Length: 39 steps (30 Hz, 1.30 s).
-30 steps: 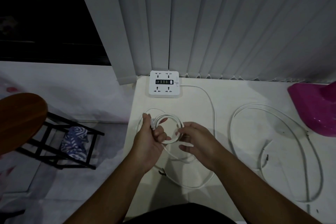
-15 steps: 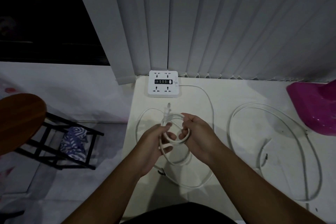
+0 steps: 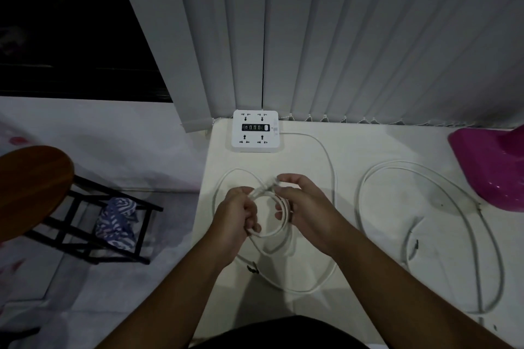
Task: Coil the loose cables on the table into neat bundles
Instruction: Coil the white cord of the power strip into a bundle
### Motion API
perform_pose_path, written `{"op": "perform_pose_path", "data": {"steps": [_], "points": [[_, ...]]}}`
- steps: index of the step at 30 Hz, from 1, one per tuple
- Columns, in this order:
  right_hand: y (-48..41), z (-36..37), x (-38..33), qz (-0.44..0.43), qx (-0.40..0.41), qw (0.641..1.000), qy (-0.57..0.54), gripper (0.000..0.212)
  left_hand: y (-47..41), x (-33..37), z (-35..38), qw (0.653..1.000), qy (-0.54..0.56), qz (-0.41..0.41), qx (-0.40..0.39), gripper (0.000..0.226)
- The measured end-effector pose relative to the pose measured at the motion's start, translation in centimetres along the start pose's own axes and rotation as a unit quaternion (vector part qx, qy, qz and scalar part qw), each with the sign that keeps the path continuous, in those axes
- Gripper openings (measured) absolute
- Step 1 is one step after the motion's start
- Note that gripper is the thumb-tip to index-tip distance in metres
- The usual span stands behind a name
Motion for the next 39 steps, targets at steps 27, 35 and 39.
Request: {"op": "perform_pose_path", "data": {"steps": [27, 35, 39], "points": [[1.2, -2.2, 2.3, 0.018, 0.081, 0.994, 0.068, 0.017, -0.6, -1.6, 0.3, 0.997, 0.023, -0.008, -0.075, 0.025], [0.8, 0.0, 0.8, -0.035, -0.055, 0.967, 0.246, 0.021, -0.4, -0.3, 0.5, 0.993, -0.100, 0.032, -0.058, 0.036], [0.4, -0.7, 1.3, -0.010, 0.004, 0.987, 0.158, 0.020, -0.5, -0.7, 0.0, 0.993, -0.093, 0.019, -0.076, 0.015]]}}
Point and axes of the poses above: each hand's wrist, its own y-axis away from the middle knuckle, its own z-axis out of the palm, x = y × z, the point moved 9 cm from there along -y, towards the middle knuckle, and after that the axes turned 11 degrees about -z, right-handed, at the moved point
